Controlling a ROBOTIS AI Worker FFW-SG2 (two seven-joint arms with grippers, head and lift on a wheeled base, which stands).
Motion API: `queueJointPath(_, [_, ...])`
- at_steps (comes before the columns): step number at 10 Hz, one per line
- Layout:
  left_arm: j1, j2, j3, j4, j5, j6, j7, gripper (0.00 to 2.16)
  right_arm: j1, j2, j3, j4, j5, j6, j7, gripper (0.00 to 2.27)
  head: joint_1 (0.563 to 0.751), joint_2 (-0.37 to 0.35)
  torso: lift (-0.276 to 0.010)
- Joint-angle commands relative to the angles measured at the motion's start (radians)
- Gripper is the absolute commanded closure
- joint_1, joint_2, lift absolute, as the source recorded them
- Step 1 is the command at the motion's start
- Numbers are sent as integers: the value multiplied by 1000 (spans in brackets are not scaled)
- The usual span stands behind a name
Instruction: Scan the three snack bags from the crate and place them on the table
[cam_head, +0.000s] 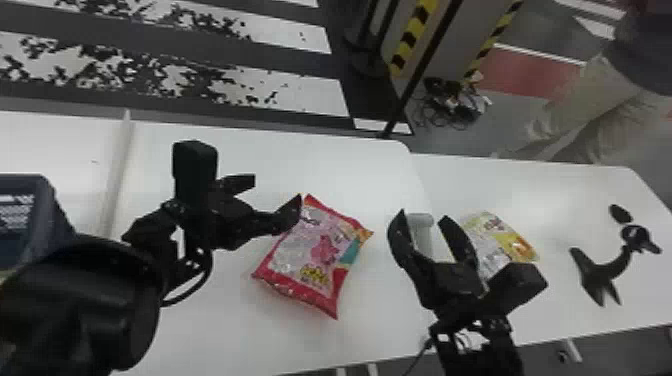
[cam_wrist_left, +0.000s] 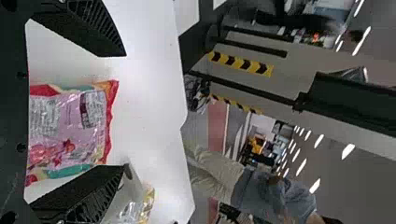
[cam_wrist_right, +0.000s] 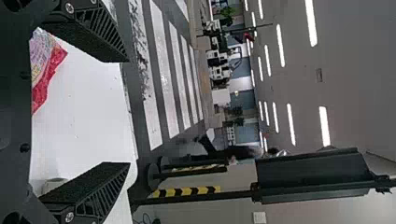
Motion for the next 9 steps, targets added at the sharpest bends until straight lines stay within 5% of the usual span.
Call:
queueJointPath(1, [65, -3, 31, -144, -66, 52, 88, 16, 2, 5, 12, -20, -5, 44, 25, 117, 695, -350, -62])
queueJointPath(2, [116, -3, 67, -244, -79, 79, 131, 16, 4, 13, 17, -39, -11, 100, 53, 211, 695, -350, -62])
queueJointPath(4, [231, -3, 169, -389, -42, 82, 131, 16, 10, 22, 26, -69, -12, 189, 87, 670, 695, -350, -62])
queueJointPath(6, [286, -3, 228, -448, -33, 82, 131, 16, 20, 31, 34, -122, -16, 317, 133, 1737, 695, -285, -62])
queueJointPath(7, [302, -3, 248, -460, -20, 79, 125, 16, 28, 33, 34, -151, -29, 400, 159, 2064, 695, -245, -62])
queueJointPath(9, [308, -3, 257, -468, -19, 79, 125, 16, 37, 40, 37, -192, -59, 517, 208, 2233, 695, -195, -62])
